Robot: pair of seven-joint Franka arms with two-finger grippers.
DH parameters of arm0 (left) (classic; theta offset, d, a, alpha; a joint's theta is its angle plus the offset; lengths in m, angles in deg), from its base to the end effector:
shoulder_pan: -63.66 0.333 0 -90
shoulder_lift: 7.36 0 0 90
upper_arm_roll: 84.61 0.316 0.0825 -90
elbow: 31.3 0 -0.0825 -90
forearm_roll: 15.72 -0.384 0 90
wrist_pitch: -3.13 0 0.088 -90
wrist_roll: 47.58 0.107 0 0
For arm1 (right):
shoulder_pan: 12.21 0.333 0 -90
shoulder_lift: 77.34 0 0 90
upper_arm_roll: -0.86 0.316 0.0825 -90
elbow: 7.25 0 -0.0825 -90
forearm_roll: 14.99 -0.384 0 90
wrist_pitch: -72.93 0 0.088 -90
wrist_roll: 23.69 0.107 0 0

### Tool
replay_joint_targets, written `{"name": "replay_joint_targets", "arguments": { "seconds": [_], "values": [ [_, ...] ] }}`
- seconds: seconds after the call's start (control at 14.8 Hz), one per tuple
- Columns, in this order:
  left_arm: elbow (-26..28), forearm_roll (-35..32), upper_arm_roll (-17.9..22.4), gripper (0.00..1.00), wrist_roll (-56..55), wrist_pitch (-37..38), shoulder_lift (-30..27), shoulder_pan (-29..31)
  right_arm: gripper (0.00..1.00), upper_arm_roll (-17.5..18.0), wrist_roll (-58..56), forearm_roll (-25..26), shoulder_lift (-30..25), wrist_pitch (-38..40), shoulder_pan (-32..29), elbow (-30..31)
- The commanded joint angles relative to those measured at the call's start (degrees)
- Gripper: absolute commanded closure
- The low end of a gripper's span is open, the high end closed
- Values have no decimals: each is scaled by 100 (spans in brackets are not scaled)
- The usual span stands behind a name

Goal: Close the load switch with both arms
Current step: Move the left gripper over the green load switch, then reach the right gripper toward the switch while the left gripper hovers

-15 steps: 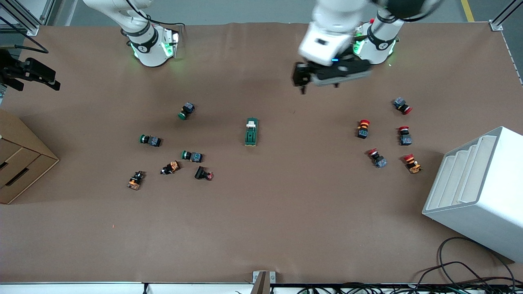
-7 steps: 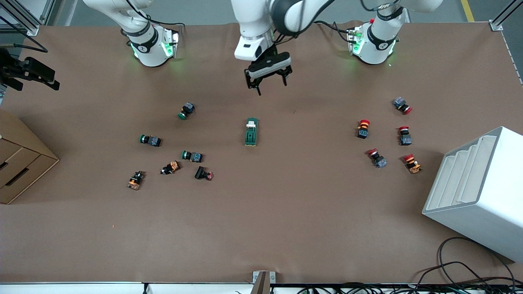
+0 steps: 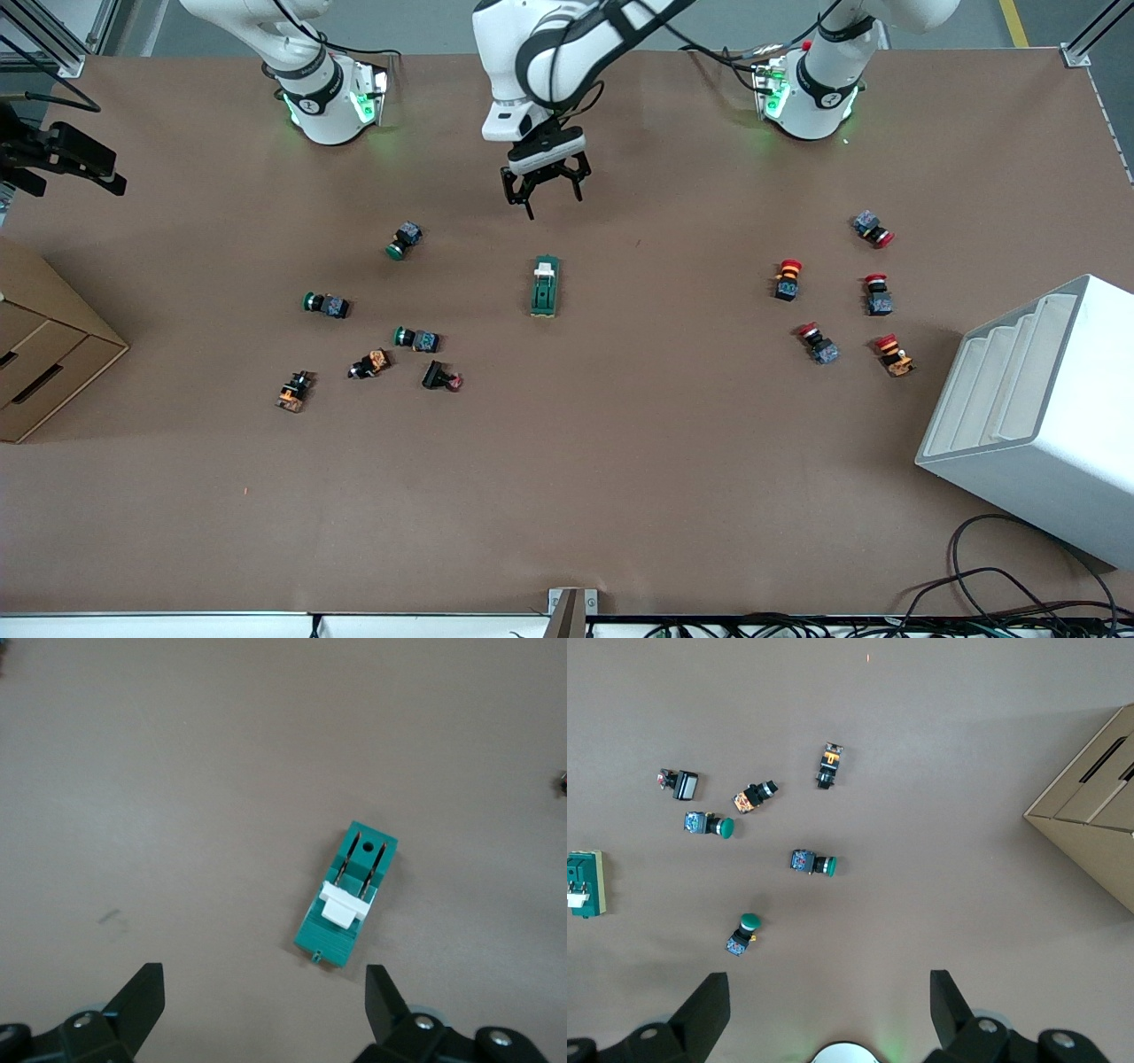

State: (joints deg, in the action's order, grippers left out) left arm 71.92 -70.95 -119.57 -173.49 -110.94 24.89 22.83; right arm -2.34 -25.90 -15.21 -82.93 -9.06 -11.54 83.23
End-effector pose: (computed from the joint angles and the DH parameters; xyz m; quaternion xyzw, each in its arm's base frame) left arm 0.2331 -0.5916 0.2683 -0.9452 -0.1892 -0.2616 0.0483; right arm 0.5084 -0.0237 0.6605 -0.9997 0.0024 0.0252 0.0057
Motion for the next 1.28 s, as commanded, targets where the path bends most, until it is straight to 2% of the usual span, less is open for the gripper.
{"name": "replay_joint_targets", "arguments": {
  "seconds": [0.0, 0.2, 0.41, 0.47, 0.61, 0.68, 0.81, 1.01, 1.22],
  "values": [
    [58, -864, 15, 0, -897, -45, 352, -197, 0, -22, 98, -4, -12, -36, -15, -22],
    [198, -1847, 76, 3, -1398, 104, 712, -531, 0, -31, 28, -75, 181, -158, -23, -136],
    [338, -2693, 77, 3, -2060, 140, 985, -575, 0, -22, 19, 4, 356, -282, 20, -128],
    [470, -2886, 77, 4, -2060, 149, 986, -584, 0, -5, 28, 5, 348, -230, 29, -84],
    [900, -3692, 85, 4, -2095, 149, 986, -506, 0, 13, 176, 5, 348, 77, 178, -40],
    [997, -3922, 146, 4, -2104, 149, 986, -488, 0, 22, 577, -13, 365, 69, 248, 4],
    [946, -3986, 278, 6, -2026, 149, 986, -558, 0, 31, 1491, -83, 435, -97, 476, 109],
    [902, -4030, 340, 7, -1665, 149, 1021, -558, 0, 39, 3326, -109, 655, -396, 1213, 250],
    [560, -4030, 349, 7, -1367, 149, 1248, -567, 0, 66, 4569, -381, 962, -695, 1777, 312]
  ]
}}
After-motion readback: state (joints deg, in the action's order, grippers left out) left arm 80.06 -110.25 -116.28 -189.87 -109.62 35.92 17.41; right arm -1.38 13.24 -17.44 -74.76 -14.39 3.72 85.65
